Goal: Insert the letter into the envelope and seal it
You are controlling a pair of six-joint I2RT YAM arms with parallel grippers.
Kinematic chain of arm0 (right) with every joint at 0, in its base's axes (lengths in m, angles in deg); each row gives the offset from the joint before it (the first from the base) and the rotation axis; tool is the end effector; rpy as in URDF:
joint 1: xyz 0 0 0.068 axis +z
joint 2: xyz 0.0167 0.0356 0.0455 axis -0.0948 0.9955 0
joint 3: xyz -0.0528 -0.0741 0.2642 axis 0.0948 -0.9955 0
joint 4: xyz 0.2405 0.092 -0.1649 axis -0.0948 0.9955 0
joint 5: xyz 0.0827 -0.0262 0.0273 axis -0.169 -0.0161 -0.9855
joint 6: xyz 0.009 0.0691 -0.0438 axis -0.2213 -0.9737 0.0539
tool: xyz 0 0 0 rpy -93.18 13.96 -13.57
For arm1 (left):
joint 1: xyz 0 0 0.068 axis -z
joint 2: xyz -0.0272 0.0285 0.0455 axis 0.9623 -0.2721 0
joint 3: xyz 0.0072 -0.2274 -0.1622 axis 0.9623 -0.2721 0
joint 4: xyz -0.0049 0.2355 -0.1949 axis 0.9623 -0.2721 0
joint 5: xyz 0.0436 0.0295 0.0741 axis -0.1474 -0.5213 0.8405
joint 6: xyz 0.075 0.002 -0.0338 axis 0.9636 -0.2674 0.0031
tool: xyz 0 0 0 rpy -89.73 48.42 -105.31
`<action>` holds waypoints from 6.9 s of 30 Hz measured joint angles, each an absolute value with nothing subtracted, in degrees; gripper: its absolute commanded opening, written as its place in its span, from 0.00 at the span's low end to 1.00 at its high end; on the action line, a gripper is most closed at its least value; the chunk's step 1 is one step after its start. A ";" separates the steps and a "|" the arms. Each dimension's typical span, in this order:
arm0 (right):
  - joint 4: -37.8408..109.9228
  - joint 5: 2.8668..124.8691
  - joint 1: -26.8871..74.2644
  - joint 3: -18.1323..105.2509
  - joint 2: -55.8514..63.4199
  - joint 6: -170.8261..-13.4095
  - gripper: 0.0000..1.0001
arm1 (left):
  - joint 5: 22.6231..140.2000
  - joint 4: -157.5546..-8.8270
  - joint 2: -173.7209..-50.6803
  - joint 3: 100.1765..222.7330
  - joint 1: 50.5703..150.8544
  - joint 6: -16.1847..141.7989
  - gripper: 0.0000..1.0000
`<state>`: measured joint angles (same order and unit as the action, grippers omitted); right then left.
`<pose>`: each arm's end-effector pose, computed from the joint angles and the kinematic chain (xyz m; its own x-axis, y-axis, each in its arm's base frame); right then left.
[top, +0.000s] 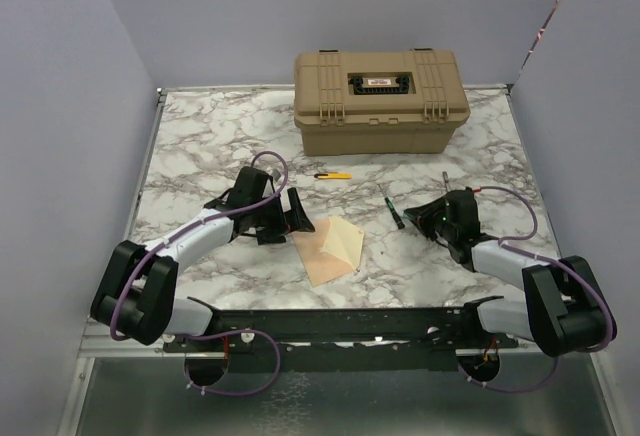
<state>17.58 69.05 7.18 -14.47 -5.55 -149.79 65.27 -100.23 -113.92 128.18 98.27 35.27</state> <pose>0.2648 0.0624 0.0831 -0.4760 0.8174 -0.3243 0.4126 0.5333 0.7385 0.2705 -0.1532 0.1326 -0.9439 -0.2077 -0.2565 0.0025 0.7727 -0.6347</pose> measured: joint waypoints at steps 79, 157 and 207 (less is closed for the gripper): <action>17.29 49.20 33.72 2.69 16.02 -137.16 0.09 | 66.58 -96.58 -124.04 127.63 102.46 35.38 0.00; 36.64 89.25 58.00 24.87 26.75 -111.46 0.38 | 49.49 -70.20 -136.69 123.57 96.28 20.50 0.00; 54.87 91.15 63.82 28.17 21.16 -121.99 0.01 | 44.51 -70.62 -139.14 124.38 93.81 21.07 0.00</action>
